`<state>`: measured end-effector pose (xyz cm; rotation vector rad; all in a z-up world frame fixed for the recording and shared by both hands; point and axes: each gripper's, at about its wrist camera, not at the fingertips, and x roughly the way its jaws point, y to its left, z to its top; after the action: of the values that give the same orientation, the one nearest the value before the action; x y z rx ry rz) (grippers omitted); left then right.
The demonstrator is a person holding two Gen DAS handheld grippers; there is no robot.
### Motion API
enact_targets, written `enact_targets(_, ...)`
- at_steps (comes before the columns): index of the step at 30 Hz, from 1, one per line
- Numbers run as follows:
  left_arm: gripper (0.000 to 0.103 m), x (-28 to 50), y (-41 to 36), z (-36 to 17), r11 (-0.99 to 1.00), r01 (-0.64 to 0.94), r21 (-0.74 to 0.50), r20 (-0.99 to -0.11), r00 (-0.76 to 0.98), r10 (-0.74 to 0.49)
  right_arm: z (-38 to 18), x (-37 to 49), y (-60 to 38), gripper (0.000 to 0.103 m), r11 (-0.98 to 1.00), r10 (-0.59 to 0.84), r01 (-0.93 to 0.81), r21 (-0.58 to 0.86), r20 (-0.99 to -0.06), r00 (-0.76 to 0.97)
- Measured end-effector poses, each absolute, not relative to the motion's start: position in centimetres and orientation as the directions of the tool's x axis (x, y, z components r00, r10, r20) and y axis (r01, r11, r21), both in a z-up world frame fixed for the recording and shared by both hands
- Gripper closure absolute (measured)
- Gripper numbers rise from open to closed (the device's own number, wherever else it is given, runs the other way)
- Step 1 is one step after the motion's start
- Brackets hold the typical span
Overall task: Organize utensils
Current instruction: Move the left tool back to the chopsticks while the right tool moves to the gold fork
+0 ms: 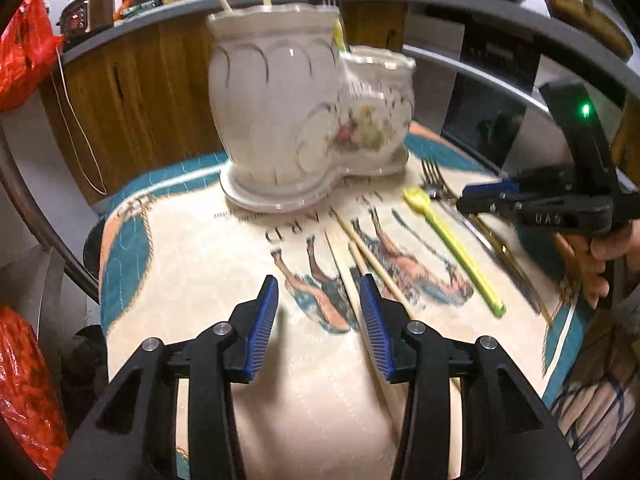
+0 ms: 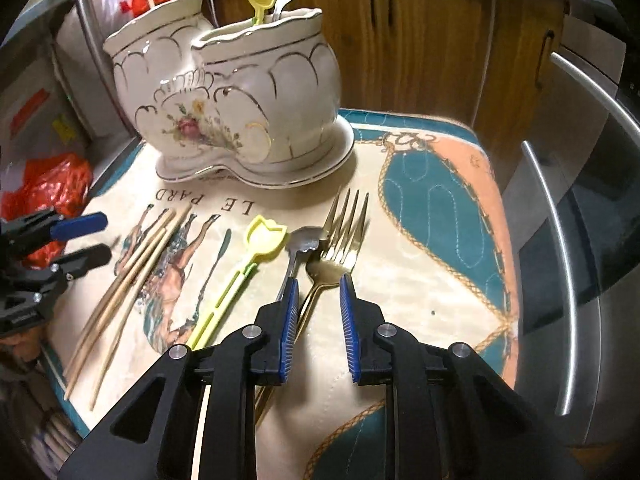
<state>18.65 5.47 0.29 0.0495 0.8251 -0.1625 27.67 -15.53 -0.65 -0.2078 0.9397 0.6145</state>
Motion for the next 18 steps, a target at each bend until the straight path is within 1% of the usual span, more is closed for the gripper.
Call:
enact_targets(3,0.062,18.8,5.2,-0.2,0.984,0.179,-0.009,-0.755,0.643,-0.124,-0.7,27.5,-15.2,0.081,0.809,0.388,-0.584,0.072,-0.811,0.438)
enact_targets(10,0.062,18.4,4.2,-0.3,0.973,0.229,0.010,-0.772,0.620,-0.138,-0.8,26.9,-14.4,0.081,0.799,0.347,-0.601,0.003,-0.819,0.457)
enact_targets(13,0.062,18.5,3.8,-0.8,0.972,0.233,0.032,-0.790,0.602,-0.118,-0.7,26.7,-14.3,0.081,0.799,0.343,-0.602,-0.005,-0.818,0.462)
enact_targets(16,0.063,18.6,3.7,-1.1,0.970,0.236,0.054,-0.799,0.593,-0.100,-0.6,26.7,-14.3,0.083,0.794,0.337,-0.608,-0.015,-0.821,0.460)
enact_targets(18,0.063,18.5,3.9,-1.1,0.971,0.233,0.057,-0.801,0.591,-0.094,-0.5,26.5,-14.2,0.089,0.791,0.323,-0.611,-0.035,-0.824,0.465)
